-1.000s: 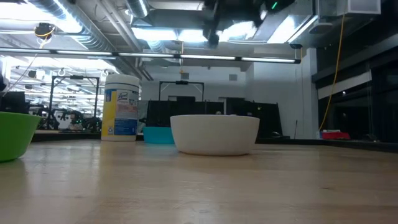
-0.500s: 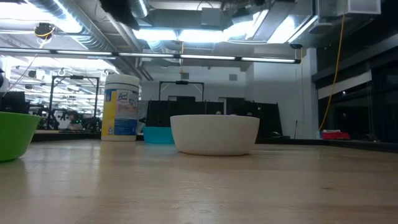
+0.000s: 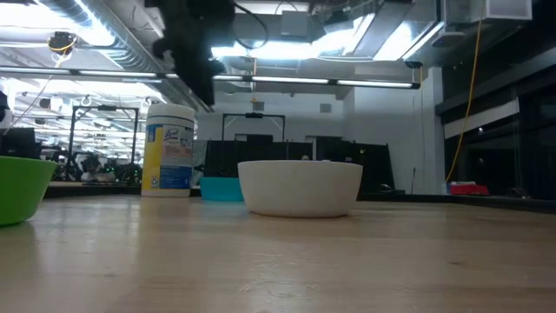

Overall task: Nest bowls inside each other
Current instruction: Stack the light blue bowl in the blue bowl

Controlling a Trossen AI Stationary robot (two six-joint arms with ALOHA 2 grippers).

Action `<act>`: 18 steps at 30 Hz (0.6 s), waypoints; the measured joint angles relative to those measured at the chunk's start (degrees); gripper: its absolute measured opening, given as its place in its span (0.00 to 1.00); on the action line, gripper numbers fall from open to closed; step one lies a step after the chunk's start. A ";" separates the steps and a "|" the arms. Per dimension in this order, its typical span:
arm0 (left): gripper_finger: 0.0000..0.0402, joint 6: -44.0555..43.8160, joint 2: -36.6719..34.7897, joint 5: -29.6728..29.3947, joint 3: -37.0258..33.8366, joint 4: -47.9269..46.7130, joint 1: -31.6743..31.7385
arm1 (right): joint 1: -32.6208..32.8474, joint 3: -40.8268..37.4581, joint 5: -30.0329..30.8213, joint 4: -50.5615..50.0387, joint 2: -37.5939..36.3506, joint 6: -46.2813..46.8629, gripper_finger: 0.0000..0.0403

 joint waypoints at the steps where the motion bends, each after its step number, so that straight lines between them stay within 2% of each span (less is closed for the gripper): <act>1: 0.18 -0.02 0.78 0.27 0.00 1.10 0.01 | 0.00 0.00 0.41 -0.26 -0.66 0.11 0.46; 8: 0.28 -0.44 6.92 0.37 0.02 5.76 1.81 | 0.00 0.00 2.19 -4.03 -4.05 -0.07 0.45; 18: 0.27 -0.45 16.02 2.75 0.02 9.85 5.73 | 0.00 0.00 2.31 -6.41 -7.42 1.69 0.45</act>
